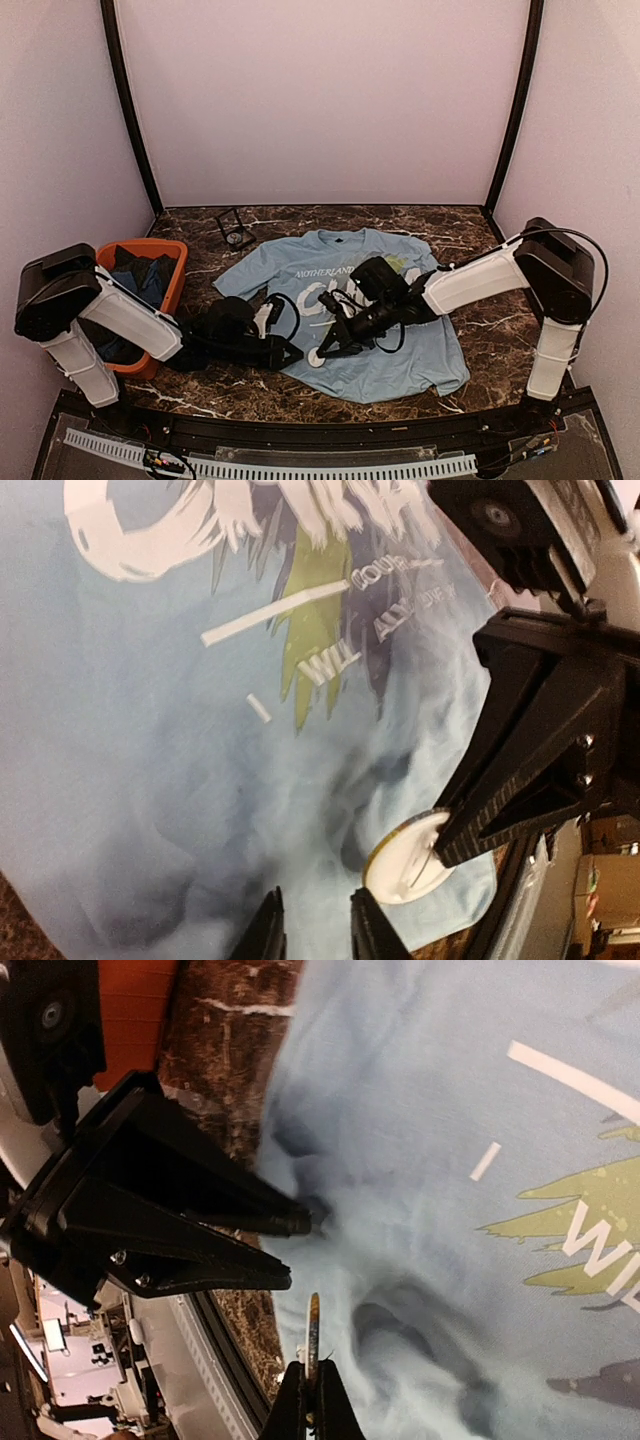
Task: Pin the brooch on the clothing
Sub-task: Pick up the brooch from the flattened clothing, then open the brooch at the center of the board.
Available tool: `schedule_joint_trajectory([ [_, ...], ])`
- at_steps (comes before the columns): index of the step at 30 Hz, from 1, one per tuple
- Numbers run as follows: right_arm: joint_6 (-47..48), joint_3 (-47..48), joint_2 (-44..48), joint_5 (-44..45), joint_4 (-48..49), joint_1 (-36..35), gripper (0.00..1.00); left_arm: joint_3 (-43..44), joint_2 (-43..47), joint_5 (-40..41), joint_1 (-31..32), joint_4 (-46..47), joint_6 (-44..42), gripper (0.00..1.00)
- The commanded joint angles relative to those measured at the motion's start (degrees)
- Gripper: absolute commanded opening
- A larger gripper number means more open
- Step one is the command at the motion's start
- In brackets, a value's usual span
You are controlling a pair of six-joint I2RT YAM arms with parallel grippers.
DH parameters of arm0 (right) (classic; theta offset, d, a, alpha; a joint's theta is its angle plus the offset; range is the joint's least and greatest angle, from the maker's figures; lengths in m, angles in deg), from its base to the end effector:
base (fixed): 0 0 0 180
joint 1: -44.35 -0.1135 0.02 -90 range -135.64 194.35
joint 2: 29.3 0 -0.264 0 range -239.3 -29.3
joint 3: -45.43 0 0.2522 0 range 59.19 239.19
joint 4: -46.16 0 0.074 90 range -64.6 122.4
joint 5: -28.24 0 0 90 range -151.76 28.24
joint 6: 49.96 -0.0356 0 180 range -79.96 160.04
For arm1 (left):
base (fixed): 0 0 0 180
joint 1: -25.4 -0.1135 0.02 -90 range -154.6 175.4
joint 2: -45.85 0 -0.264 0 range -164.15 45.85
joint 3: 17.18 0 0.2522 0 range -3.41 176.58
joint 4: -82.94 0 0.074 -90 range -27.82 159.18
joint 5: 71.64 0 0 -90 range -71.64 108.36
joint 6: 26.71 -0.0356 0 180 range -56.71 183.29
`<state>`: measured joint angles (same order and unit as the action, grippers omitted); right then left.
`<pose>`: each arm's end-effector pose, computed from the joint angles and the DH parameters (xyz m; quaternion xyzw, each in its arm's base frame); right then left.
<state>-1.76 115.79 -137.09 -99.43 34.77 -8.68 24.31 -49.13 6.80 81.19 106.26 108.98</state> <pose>0.2041 0.3073 0.1347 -0.1997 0.8706 0.4496 0.0027 0.1555 -0.2414 0.1191 0.1259 0.8546 -0.4394 0.2464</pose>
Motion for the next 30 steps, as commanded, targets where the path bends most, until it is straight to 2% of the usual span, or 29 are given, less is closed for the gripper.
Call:
schedule_joint_trajectory([
  [1,8.74,-1.85,8.42,-0.97,2.36,0.64,0.0,0.85,10.09,1.71,0.12,-5.45,-4.7,0.31],
  [3,12.67,-2.35,11.34,-0.82,3.24,0.65,0.0,2.77,12.97,0.69,0.18,-8.45,-7.33,0.38],
  [7,18.23,-4.74,17.19,0.19,7.33,0.65,0.0,5.98,15.08,-3.32,0.12,-10.86,-9.77,0.42],
  [11,22.43,-8.51,22.44,1.21,12.66,0.65,0.0,5.53,14.98,-7.37,0.19,-5.11,-7.43,0.42],
  [15,23.58,-12.45,26.56,3.34,16.8,0.65,0.0,3.78,14.04,-9.74,0.2,2.96,-4.2,0.36],
  [25,25.58,-18.38,32.73,8.81,20.52,0.65,0.0,2.33,10.36,-13.92,0.2,16.24,1.35,0.33],
  [30,26.28,-18.75,33.49,8.85,20.5,0.69,0.0,2.79,8.96,-14.28,0.2,18.96,2.82,0.34],
])
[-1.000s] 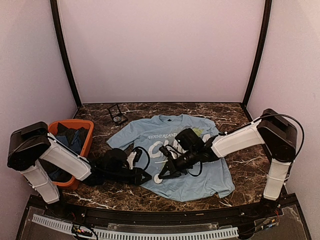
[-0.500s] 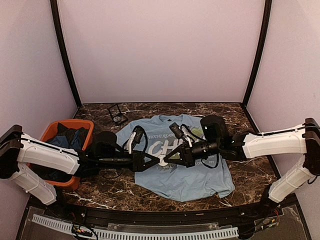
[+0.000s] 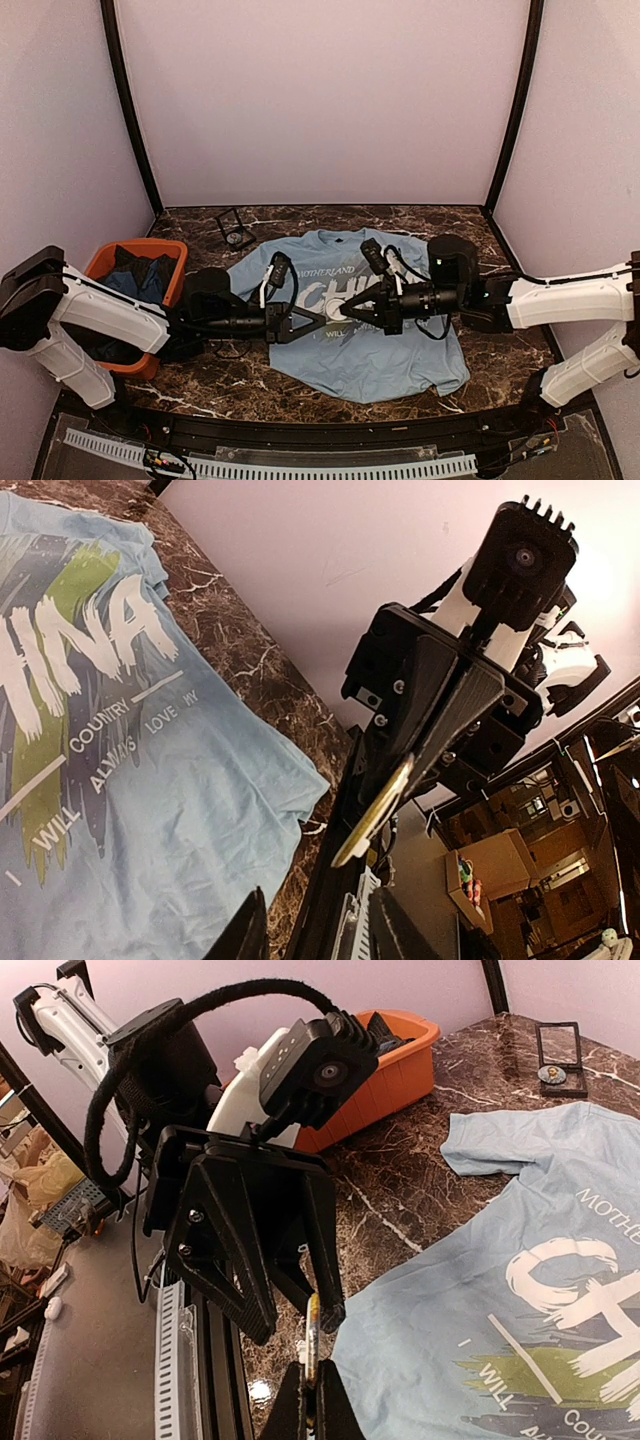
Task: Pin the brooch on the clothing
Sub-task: Open the brooch at the center of the board.
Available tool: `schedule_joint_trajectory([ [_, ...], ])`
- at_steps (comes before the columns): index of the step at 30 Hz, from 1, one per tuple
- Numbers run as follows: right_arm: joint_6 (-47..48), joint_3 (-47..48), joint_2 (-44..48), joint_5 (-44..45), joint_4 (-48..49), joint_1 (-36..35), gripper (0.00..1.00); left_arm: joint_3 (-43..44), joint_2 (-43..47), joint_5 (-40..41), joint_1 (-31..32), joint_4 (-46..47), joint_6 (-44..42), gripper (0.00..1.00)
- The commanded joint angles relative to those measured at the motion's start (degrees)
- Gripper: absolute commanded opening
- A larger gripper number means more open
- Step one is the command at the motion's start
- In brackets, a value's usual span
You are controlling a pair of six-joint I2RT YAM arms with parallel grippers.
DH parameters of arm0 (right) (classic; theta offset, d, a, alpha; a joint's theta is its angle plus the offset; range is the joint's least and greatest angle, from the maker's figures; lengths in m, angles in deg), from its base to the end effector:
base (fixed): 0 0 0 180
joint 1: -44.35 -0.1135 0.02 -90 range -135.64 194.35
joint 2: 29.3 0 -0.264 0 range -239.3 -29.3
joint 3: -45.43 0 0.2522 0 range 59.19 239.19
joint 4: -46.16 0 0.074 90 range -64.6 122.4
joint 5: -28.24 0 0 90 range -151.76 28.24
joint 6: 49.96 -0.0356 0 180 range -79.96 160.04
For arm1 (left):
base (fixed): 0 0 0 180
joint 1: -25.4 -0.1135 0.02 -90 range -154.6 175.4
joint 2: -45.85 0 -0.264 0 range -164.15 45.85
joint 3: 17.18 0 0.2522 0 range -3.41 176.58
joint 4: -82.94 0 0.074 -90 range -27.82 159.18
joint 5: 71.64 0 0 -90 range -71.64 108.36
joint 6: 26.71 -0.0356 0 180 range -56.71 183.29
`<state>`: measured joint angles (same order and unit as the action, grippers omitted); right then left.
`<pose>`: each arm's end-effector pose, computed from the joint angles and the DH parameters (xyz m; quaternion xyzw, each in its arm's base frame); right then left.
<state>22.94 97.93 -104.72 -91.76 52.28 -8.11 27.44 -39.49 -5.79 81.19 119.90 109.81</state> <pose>0.1603 0.2378 0.2405 -0.3825 0.6920 0.4992 0.3545 0.1543 -0.2529 0.2051 0.2002 0.6999 -0.6164 0.3003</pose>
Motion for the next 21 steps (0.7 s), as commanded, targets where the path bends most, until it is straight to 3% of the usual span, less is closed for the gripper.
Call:
schedule_joint_trajectory([
  [1,1.55,-0.94,1.25,1.11,3.12,0.09,0.0,0.09,-0.91,-1.74,0.24,5.48,2.15,0.35],
  [21,1.63,-3.85,3.11,2.08,5.19,-0.01,0.0,2.07,-5.9,-1.43,0.33,11.93,4.74,0.37],
])
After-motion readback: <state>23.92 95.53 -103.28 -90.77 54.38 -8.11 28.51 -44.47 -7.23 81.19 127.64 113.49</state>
